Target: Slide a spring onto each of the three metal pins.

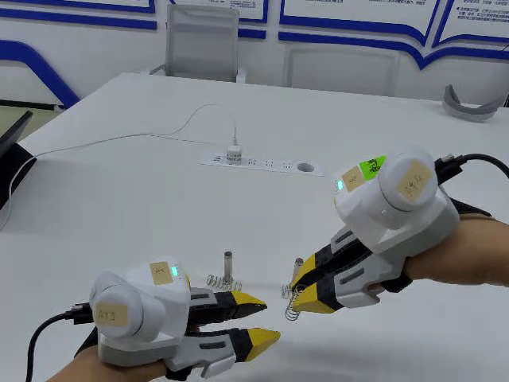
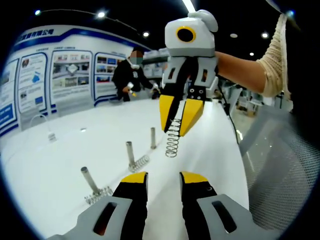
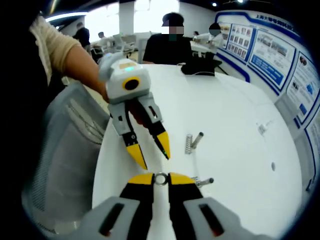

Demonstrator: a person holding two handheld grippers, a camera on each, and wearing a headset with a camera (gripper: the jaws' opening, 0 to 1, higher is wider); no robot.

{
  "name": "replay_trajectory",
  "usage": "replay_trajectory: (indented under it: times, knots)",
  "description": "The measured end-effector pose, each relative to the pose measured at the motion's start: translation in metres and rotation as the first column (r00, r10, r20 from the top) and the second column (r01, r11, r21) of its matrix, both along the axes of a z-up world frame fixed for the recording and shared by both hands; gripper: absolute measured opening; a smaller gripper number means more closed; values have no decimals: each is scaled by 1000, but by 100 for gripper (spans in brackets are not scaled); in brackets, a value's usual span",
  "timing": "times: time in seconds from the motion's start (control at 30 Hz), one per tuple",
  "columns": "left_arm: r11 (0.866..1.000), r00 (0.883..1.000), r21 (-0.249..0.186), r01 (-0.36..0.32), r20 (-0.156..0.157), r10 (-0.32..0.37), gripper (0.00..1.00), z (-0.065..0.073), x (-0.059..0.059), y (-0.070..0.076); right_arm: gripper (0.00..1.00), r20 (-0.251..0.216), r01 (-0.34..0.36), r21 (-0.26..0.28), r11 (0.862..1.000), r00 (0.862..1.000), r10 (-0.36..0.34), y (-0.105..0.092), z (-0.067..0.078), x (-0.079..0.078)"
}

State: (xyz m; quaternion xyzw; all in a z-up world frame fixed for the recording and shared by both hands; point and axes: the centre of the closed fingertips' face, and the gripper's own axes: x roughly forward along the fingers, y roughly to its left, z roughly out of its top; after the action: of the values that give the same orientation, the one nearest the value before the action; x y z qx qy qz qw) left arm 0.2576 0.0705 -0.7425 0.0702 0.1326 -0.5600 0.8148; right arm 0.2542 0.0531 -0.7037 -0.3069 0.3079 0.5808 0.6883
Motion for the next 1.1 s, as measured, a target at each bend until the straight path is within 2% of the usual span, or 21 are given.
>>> replay_trajectory:
  times: [0.43,0.7,1.1]
  knots:
    - [997,997,4,-81,-17,81,36,-3,9,29,12,21,76,2,997,997,-77,-24,11,15]
    - [989,989,2,-146,-34,146,43,-6,17,48,12,42,132,-9,991,990,-131,-43,17,26]
    - [981,980,4,-192,-49,192,52,-8,23,59,12,81,212,-20,977,974,-210,-69,32,47]
